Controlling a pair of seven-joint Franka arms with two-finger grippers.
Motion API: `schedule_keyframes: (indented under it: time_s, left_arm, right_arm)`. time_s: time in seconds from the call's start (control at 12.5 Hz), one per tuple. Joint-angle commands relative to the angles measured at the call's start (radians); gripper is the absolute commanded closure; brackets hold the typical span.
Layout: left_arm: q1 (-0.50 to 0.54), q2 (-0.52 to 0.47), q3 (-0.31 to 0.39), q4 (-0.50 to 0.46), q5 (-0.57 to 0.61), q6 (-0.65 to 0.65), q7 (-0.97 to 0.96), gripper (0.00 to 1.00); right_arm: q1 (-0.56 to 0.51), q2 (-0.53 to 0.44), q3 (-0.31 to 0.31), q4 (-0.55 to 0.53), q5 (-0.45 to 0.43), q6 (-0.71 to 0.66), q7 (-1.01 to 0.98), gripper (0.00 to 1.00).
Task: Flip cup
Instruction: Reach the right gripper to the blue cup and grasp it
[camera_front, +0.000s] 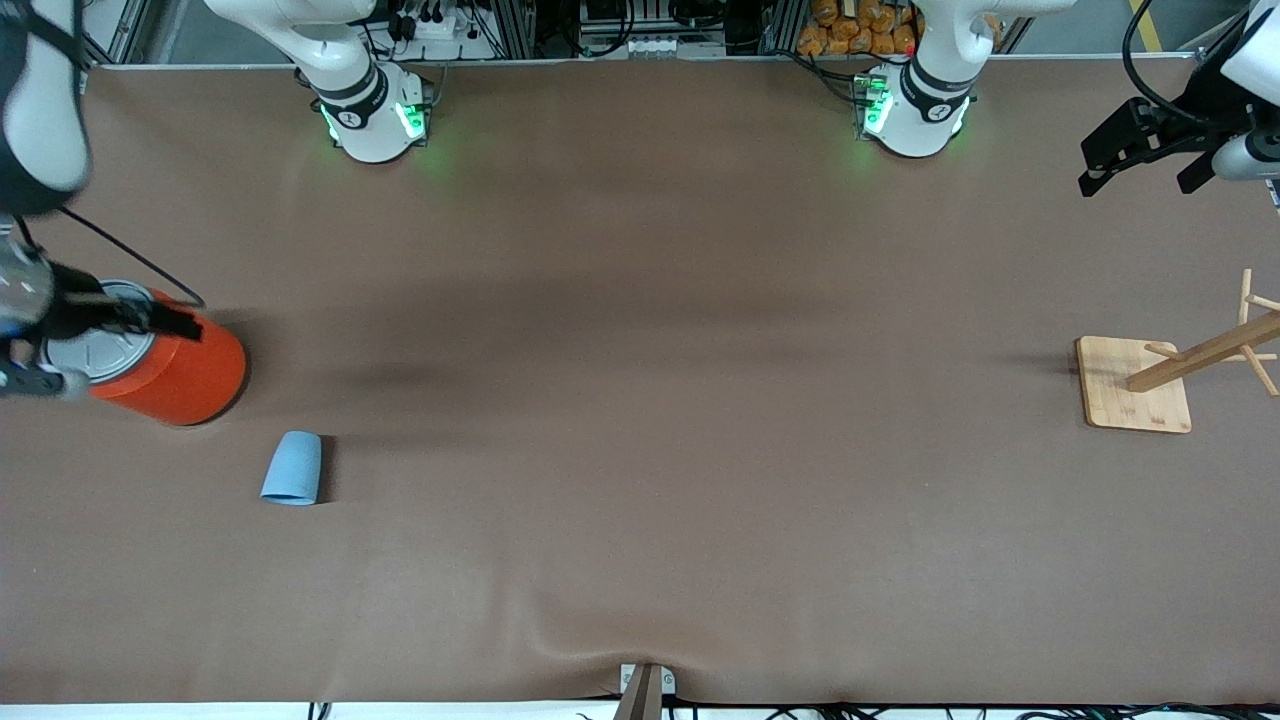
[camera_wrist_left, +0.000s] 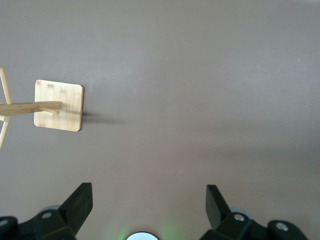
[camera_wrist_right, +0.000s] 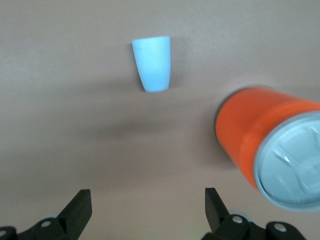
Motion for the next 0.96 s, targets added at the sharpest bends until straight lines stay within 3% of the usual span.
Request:
schedule_keyframes:
  time_s: [0.0, 0.32, 0.88]
  left_arm:
    - [0.007, 0.001, -0.002, 0.028, -0.002, -0.019, 0.013, 0.00]
    - [0.007, 0.010, -0.001, 0.025, 0.000, -0.008, 0.000, 0.00]
    - [0.008, 0.008, -0.001, 0.026, -0.002, -0.004, 0.012, 0.00]
  right_arm:
    - [-0.010, 0.048, 0.007, -0.102, 0.019, 0.154, -0.072, 0.00]
    - [-0.007, 0.272, 0.009, -0.099, 0.020, 0.421, -0.151, 0.00]
    - [-0.002, 0.418, 0.010, -0.098, 0.020, 0.592, -0.217, 0.00]
